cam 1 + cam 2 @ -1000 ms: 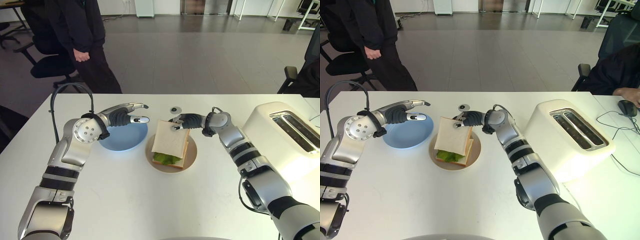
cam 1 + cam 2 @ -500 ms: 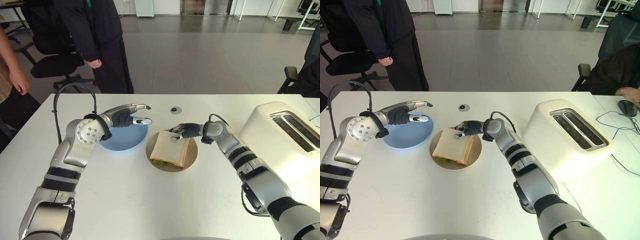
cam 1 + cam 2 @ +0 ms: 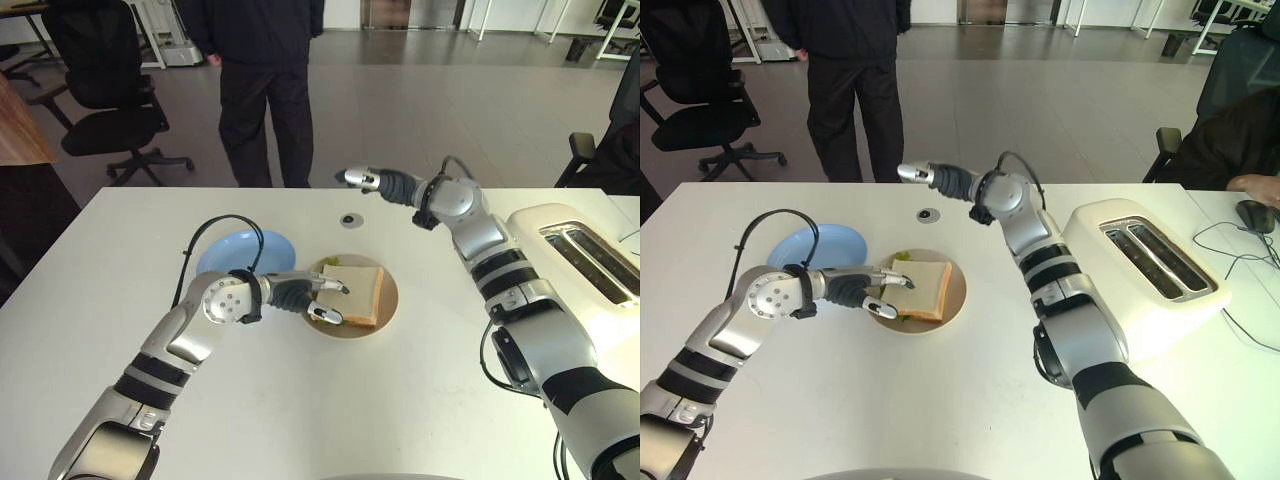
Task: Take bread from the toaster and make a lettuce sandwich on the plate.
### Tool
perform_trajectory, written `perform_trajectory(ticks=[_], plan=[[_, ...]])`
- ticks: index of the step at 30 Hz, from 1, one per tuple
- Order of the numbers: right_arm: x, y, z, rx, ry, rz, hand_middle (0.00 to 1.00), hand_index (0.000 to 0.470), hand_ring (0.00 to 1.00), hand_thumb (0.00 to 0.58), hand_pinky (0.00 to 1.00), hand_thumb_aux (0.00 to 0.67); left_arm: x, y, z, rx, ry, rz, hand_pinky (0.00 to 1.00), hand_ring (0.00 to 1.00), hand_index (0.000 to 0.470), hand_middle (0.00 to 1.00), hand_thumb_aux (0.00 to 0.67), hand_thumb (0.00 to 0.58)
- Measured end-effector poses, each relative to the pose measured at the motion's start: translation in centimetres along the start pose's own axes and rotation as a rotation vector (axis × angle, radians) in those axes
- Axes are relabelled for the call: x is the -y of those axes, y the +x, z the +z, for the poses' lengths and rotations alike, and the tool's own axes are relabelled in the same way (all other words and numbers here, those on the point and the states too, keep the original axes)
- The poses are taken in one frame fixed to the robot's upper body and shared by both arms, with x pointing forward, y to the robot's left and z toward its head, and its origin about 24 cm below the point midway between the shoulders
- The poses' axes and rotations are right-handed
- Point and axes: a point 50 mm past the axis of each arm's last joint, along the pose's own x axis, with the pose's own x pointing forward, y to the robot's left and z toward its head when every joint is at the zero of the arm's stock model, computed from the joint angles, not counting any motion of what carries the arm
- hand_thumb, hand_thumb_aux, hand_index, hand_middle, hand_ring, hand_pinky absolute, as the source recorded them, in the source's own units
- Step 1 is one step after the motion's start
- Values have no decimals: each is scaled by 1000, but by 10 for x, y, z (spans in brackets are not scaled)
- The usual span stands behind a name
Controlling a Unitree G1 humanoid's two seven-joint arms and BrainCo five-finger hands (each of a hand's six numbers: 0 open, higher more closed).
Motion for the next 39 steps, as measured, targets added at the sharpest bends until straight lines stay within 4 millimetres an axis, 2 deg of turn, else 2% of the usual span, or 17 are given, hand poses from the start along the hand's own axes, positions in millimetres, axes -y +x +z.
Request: perform_trajectory(ticks=[2,5,11,19,21,24,26,28,30,31,33,35,36,37,38,39], plan=[[11,-3,4,7,-1,-29,0,0,0,0,0,0,4,7,9,50,9,-20,0,0,0,0,0,0],[13,-4,3,3,6,-36,0,0,0,0,0,0,8,15,16,89,38,-48,0,0,0,0,0,0],[16,-5,8,26,33,-44,0,0,0,0,0,0,5,24,17,22,175,-112,0,0,0,0,0,0],[19,-9,14,54,59,-48,0,0,0,0,0,0,-1,23,14,-131,390,-155,0,0,0,0,0,0],[19,-9,12,48,66,-47,0,0,0,0,0,0,1,22,17,-138,394,-150,0,0,0,0,0,0],[19,-10,11,44,67,-49,0,0,0,0,0,0,1,17,26,-85,303,-127,0,0,0,0,0,0],[20,-11,9,35,71,-50,0,0,0,0,0,0,-4,16,43,32,170,-63,0,0,0,0,0,0],[20,-12,10,34,76,-45,0,0,0,0,0,0,-25,10,60,142,68,73,0,0,0,0,0,0],[21,-16,8,23,84,-33,0,0,0,0,0,0,-56,-5,64,207,-58,258,0,0,0,0,0,0],[20,-18,7,15,86,-22,0,0,0,0,0,0,-64,-11,66,236,-107,311,0,0,0,0,0,0],[14,-27,-1,-6,89,33,0,0,0,0,0,0,-76,-21,64,278,-224,401,0,0,0,0,0,0],[6,-37,-8,-29,90,86,0,0,0,0,0,0,-77,-25,61,274,-258,413,0,0,0,0,0,0],[-2,-45,-10,-36,71,149,698,0,698,0,698,0,-70,-25,58,270,-275,380,0,0,175,0,250,352],[-11,-54,-14,-53,60,218,1000,18,1000,45,1000,26,-59,-24,53,260,-303,322,1000,1000,470,1000,670,580],[-23,-68,-20,-82,60,303,1000,310,1000,512,1000,441,-40,-21,47,246,-342,219,1000,1000,470,1000,670,580],[-34,-79,-24,-98,69,375,1000,470,1000,580,1000,670,-25,-20,45,251,-382,130,1000,1000,470,1000,670,580]])
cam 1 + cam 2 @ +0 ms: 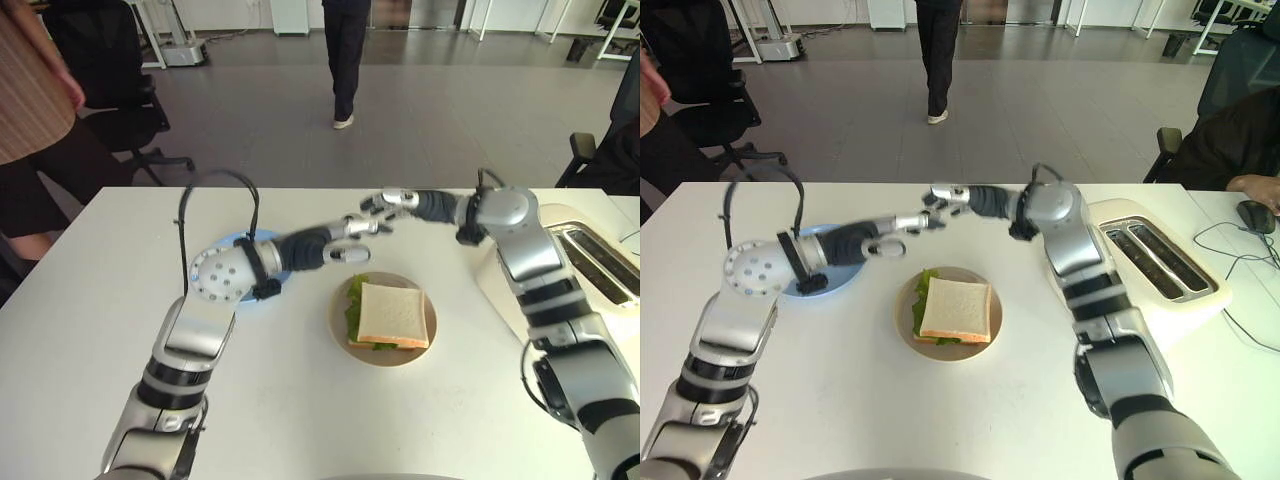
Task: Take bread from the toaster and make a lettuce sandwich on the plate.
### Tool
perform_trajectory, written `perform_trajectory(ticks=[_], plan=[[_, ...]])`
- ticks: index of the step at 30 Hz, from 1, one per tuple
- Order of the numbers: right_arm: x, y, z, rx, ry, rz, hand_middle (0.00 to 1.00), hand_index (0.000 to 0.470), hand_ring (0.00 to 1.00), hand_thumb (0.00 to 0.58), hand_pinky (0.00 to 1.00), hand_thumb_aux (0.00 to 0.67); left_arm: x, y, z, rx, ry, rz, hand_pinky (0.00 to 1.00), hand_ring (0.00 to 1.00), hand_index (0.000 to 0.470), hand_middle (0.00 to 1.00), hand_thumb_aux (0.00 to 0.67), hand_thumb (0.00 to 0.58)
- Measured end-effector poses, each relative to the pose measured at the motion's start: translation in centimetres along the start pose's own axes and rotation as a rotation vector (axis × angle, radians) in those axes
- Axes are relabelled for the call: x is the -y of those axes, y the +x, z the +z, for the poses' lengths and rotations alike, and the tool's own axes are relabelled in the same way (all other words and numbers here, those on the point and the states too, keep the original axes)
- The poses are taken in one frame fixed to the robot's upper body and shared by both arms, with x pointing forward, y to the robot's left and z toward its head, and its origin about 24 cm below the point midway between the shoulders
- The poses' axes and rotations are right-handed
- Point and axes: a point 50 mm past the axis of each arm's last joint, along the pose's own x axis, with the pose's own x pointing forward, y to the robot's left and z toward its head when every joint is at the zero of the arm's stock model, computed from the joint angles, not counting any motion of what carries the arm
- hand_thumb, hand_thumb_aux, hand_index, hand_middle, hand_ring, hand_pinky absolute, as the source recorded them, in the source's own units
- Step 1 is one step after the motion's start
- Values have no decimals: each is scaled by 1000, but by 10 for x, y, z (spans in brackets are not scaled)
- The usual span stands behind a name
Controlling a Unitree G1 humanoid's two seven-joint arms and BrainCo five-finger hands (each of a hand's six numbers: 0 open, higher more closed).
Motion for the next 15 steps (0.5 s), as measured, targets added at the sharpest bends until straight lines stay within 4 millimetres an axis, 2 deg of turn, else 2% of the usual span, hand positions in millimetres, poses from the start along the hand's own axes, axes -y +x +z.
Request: perform_trajectory(ticks=[3,7,11,15], plan=[[-42,-31,1,16,59,265,1000,470,1000,580,1000,670,40,-6,-10,-11,-131,-268,1000,1000,470,1000,670,580],[-98,-67,2,14,167,619,1000,470,1000,580,1000,670,78,-13,-16,-34,-264,-512,1000,1000,470,1000,670,580],[-144,-66,-20,-78,250,764,1000,470,1000,580,1000,670,97,-12,-24,-82,-298,-613,1000,1000,470,1000,670,580],[-165,-52,-50,-222,195,725,1000,470,1000,580,1000,670,104,-5,-44,-183,-254,-583,1000,1000,470,1000,670,580]])
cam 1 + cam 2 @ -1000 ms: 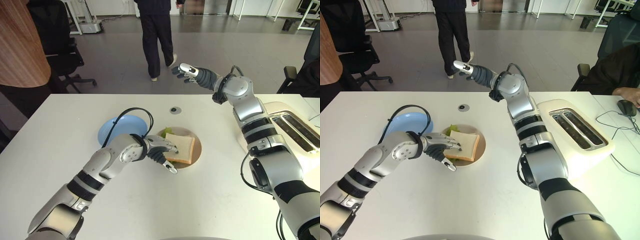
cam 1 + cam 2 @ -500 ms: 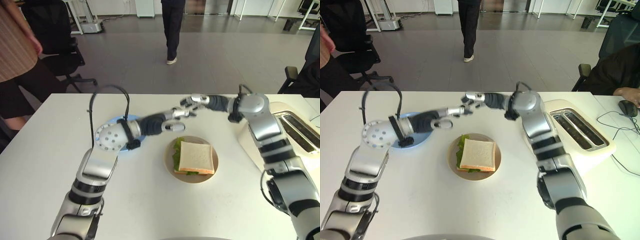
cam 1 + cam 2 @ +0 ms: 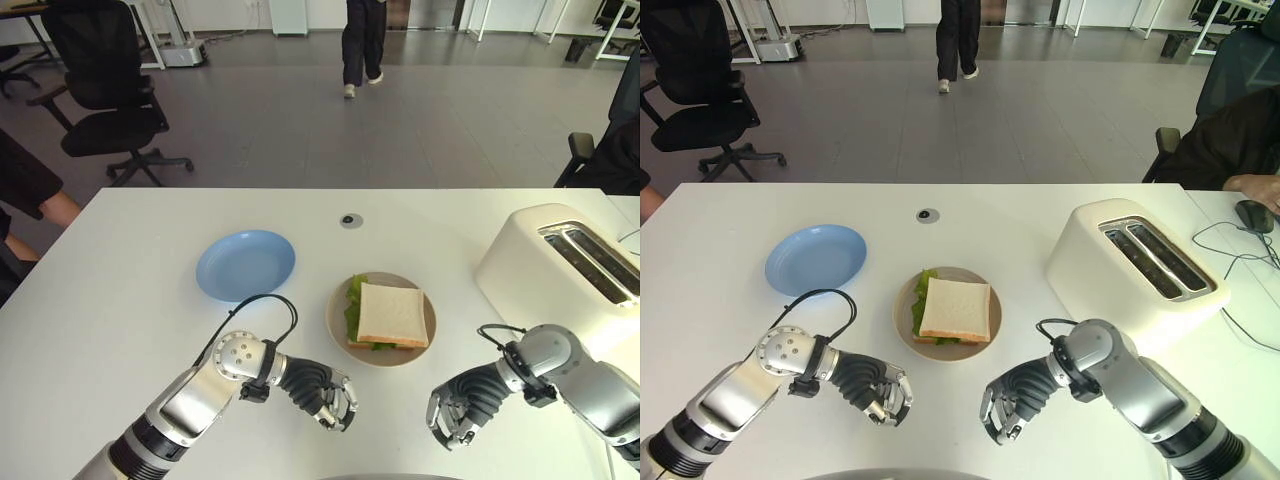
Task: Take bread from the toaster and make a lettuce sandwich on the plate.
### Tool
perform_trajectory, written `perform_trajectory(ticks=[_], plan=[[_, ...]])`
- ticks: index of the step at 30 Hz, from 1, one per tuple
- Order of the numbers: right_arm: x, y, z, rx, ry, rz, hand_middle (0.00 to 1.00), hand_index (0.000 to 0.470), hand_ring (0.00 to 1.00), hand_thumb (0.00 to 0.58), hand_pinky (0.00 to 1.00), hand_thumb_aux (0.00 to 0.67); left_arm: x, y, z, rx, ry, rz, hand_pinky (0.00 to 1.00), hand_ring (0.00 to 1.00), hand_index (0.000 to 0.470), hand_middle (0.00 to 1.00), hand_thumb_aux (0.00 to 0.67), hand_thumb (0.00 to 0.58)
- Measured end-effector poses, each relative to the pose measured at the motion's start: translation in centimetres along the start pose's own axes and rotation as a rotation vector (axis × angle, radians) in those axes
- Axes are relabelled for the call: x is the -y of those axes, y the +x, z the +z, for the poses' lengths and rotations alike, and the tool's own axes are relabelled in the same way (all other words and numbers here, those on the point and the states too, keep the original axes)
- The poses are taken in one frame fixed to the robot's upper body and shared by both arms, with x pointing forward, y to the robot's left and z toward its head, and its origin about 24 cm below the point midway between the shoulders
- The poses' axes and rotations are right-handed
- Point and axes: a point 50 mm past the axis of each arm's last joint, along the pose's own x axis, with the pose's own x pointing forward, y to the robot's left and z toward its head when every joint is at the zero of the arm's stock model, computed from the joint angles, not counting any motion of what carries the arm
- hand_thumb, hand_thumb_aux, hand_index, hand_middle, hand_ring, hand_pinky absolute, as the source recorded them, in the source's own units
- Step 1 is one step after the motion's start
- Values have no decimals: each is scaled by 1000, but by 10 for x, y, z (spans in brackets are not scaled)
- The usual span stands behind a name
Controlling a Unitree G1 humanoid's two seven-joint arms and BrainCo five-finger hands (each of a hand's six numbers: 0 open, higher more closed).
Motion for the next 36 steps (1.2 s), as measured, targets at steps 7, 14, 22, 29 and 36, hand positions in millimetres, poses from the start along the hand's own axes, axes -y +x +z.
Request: perform_trajectory(ticks=[7,14,22,29,36], plan=[[40,10,-1,-90,-215,-321,1000,470,1000,580,1000,670,-34,19,-4,-37,151,228,1000,1000,470,1000,670,580],[77,10,0,-57,-190,-559,1000,470,1000,580,1000,670,-72,30,-6,-24,277,430,1000,1000,470,1000,670,580],[121,3,-8,-40,-68,-748,1000,470,1000,580,1000,670,-124,33,-8,-41,329,611,1000,1000,470,1000,670,580],[139,2,-8,52,61,-807,1000,470,1000,580,1000,670,-149,38,-9,-35,280,667,1000,1000,470,1000,670,580],[106,-36,22,341,135,-698,941,109,941,237,941,155,-120,2,2,85,176,452,0,0,446,0,636,578]])
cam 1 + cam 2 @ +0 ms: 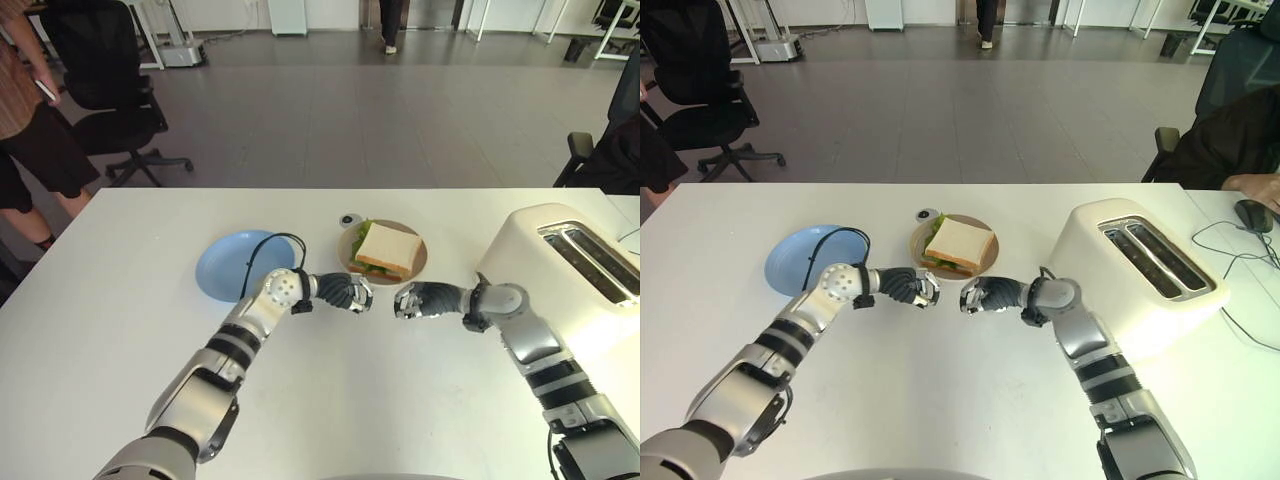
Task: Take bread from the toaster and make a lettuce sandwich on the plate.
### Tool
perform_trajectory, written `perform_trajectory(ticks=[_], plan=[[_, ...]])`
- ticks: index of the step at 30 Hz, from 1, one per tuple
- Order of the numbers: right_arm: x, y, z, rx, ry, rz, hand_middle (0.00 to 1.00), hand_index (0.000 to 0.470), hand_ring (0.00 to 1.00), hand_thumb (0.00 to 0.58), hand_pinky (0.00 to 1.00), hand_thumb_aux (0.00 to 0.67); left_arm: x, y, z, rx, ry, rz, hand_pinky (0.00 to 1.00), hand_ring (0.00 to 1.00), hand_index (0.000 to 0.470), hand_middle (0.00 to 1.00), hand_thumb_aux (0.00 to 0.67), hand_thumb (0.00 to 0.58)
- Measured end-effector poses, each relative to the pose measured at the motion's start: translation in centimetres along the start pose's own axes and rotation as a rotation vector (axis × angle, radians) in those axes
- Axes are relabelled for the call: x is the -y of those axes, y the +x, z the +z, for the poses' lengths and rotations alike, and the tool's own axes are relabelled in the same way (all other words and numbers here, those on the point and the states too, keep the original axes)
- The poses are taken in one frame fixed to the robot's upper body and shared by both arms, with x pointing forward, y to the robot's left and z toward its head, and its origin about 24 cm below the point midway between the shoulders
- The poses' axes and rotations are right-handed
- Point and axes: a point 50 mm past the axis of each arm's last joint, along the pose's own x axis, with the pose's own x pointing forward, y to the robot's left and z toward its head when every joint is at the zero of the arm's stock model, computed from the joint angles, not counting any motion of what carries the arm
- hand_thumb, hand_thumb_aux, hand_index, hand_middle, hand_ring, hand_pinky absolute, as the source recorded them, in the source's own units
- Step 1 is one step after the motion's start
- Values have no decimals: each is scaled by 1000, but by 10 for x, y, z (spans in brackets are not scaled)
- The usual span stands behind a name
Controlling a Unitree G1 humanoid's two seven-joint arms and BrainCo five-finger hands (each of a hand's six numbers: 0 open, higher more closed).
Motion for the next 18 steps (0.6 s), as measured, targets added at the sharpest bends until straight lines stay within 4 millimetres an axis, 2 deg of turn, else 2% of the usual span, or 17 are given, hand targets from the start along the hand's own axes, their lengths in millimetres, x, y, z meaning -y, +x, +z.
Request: perform_trajectory(ticks=[1,2,3,5,7,9,11,15,18], plan=[[1,-8,14,68,19,3,725,0,725,0,725,0,0,-11,8,38,-16,-8,0,0,271,0,386,476],[2,-15,26,130,43,-1,157,0,157,0,157,0,-2,-21,17,76,-33,-5,0,0,22,0,32,53],[6,-23,40,227,89,-40,0,0,0,0,0,0,-4,-33,29,135,-61,31,0,0,0,0,0,0],[16,-38,74,442,139,-182,0,0,0,0,0,0,-15,-57,55,260,-94,157,0,0,0,0,0,0],[16,-40,87,540,133,-313,0,0,0,0,0,0,-22,-67,66,347,-167,322,0,0,0,0,0,0],[10,-39,89,573,67,-415,0,0,0,0,0,0,-26,-76,67,389,-223,511,0,0,0,0,0,0],[10,-39,88,595,23,-530,0,0,0,0,0,0,-22,-81,55,374,-284,665,0,0,0,0,0,0],[10,-33,79,603,-33,-705,0,0,0,0,0,0,-12,-85,40,320,-293,892,0,0,0,0,0,0],[5,-24,70,623,10,-774,0,0,0,0,0,0,-9,-82,37,324,-296,986,0,0,0,0,0,0]])
